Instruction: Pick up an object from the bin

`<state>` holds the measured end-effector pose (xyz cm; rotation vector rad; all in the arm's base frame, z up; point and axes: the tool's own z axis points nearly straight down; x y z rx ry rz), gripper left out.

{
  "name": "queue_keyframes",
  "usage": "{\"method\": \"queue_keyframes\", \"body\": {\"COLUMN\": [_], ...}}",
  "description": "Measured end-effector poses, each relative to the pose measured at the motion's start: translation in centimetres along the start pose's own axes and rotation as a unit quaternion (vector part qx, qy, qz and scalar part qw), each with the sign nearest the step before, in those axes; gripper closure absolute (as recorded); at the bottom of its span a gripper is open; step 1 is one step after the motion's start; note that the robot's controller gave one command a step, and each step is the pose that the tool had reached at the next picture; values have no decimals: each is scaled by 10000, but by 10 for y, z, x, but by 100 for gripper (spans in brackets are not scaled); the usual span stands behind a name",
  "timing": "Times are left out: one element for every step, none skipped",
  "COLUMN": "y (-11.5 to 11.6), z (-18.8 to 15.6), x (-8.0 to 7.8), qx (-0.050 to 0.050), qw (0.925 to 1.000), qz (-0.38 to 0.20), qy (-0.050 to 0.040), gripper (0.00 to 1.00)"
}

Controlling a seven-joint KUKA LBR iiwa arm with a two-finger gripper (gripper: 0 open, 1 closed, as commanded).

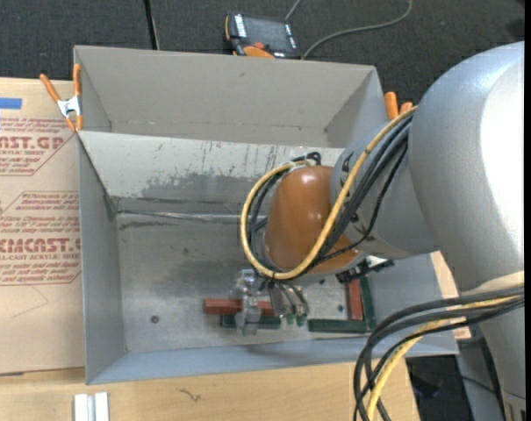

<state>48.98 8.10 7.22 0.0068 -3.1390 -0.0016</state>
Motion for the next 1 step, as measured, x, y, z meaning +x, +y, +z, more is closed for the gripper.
{"method": "queue_keyframes", "body": {"y": [35], "z": [-145], "x": [-36], "qx": [-12], "qw": [10000], "qz": [-65], "qy": [-64], "gripper": [100]}}
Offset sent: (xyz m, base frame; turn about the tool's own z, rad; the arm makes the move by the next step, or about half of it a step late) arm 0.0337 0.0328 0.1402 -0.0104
